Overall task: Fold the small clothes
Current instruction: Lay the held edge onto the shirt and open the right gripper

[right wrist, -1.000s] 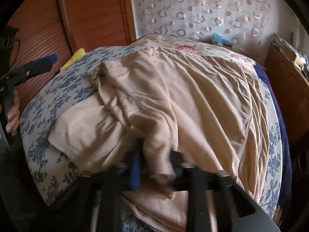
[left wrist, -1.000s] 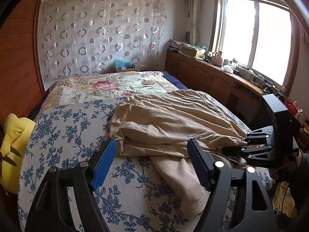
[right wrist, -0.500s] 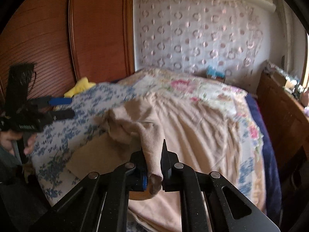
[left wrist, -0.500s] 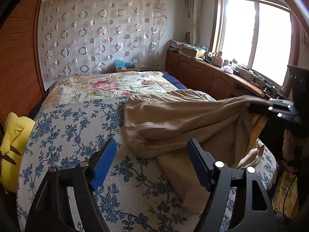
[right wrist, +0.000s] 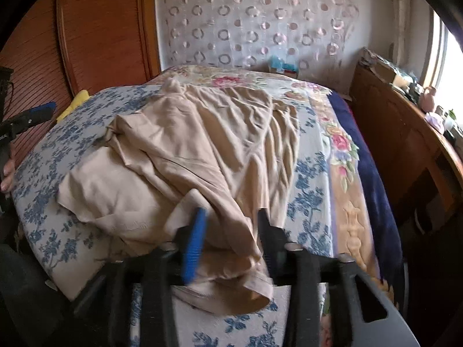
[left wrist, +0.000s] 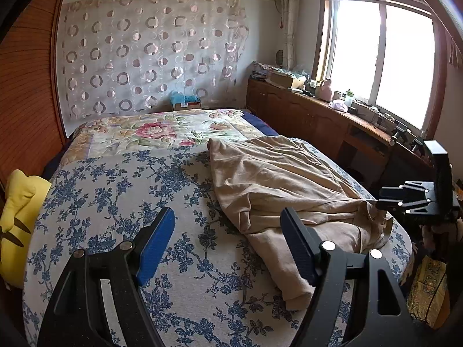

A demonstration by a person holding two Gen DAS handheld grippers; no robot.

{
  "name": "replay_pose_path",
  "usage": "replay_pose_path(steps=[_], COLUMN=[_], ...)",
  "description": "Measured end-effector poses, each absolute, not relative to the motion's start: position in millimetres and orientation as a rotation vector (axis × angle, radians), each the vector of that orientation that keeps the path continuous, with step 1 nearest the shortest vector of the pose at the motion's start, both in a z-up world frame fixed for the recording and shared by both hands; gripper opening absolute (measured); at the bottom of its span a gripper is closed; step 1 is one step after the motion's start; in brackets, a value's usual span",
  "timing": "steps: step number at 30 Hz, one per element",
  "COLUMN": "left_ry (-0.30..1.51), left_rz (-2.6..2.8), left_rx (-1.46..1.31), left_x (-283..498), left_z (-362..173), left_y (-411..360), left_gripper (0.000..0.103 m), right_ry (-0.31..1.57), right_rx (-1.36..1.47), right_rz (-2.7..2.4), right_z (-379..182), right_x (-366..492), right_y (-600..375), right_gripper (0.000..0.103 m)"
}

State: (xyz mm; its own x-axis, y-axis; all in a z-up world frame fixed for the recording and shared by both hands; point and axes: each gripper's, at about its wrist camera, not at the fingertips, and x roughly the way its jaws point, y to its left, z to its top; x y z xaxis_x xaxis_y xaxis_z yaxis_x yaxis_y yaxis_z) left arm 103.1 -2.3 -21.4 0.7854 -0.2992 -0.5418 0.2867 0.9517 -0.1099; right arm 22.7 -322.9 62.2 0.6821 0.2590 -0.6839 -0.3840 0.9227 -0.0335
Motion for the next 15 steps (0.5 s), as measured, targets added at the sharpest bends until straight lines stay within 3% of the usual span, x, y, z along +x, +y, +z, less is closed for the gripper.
replay_pose_path(steps=[15], left_ry=[0.572], left_rz=[-0.275], left_rx=[-0.029], left_x=[103.4], left_z=[-20.4], left_y=[8.9], left_gripper=[0.076], right_ry=[0.680], right_rx=[-0.205], right_rz=[0.504], right_z=[69.6], right_x=[56.8], right_y=[-271.2], right_gripper=[0.050])
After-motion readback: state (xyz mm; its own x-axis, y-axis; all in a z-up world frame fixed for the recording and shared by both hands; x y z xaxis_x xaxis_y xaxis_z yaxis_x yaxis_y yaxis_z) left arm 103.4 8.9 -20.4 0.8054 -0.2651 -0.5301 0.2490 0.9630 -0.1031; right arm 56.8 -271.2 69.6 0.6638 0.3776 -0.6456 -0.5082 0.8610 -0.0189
